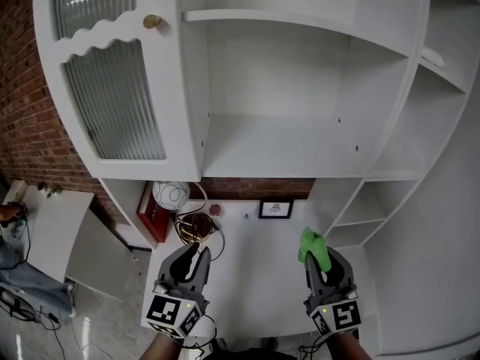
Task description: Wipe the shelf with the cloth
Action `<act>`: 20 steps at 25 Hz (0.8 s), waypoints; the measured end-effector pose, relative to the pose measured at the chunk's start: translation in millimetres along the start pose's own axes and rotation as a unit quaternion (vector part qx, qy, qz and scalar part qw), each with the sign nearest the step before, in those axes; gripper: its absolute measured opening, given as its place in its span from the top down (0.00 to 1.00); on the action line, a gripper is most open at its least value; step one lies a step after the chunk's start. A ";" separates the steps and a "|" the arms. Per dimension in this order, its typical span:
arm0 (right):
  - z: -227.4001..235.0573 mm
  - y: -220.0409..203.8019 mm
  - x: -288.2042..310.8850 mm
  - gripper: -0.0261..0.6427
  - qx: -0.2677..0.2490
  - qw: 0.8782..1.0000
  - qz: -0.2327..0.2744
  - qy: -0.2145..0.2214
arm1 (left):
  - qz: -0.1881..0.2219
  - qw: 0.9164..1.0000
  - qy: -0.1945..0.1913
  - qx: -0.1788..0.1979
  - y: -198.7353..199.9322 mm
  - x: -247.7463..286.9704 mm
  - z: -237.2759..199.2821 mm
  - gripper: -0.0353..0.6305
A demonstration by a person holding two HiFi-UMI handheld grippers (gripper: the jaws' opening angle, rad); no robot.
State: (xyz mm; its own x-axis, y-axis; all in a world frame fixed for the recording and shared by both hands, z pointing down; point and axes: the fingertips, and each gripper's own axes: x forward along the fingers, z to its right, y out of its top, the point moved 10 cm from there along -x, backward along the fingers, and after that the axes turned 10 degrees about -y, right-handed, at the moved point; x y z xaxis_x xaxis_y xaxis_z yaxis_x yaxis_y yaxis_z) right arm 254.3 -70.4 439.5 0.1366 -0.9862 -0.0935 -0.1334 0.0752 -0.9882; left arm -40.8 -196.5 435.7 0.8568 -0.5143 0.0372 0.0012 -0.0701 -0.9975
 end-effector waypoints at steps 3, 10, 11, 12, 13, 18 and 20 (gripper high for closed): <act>0.4 0.2 -1.4 0.81 0.001 1.000 0.001 -0.001 | 0.000 1.000 0.000 0.001 0.0 -0.5 1.6 0.83; 2.1 -1.8 -4.3 0.81 0.010 1.000 0.001 -0.002 | 0.001 1.000 -0.001 0.000 -1.5 -1.4 3.0 0.83; 2.3 -2.1 -4.5 0.81 0.010 1.000 0.001 -0.002 | 0.005 1.000 -0.002 0.000 -2.3 -1.1 3.0 0.83; 2.5 -2.2 -4.7 0.81 0.011 1.000 0.001 -0.002 | 0.007 1.000 -0.003 0.000 -2.8 -0.9 3.2 0.83; 2.6 -2.1 -4.9 0.81 0.010 1.000 0.001 -0.003 | 0.003 1.000 -0.003 0.000 -2.2 -0.9 3.6 0.83; 2.5 -1.9 -5.5 0.81 0.010 1.000 0.000 -0.003 | 0.011 1.000 -0.006 -0.001 -5.5 -0.1 3.5 0.83; 2.5 -2.7 -5.9 0.81 0.011 1.000 -0.001 -0.003 | 0.011 1.000 -0.007 -0.002 -6.6 0.0 3.7 0.83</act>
State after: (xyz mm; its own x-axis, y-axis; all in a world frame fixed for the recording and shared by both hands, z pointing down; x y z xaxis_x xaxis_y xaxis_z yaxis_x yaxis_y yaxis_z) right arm 256.3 -64.5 442.4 0.1431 -0.9854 -0.0919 -0.1119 0.0761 -0.9908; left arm -38.9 -192.8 442.1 0.8638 -0.5037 0.0148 -0.0197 -0.0630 -0.9978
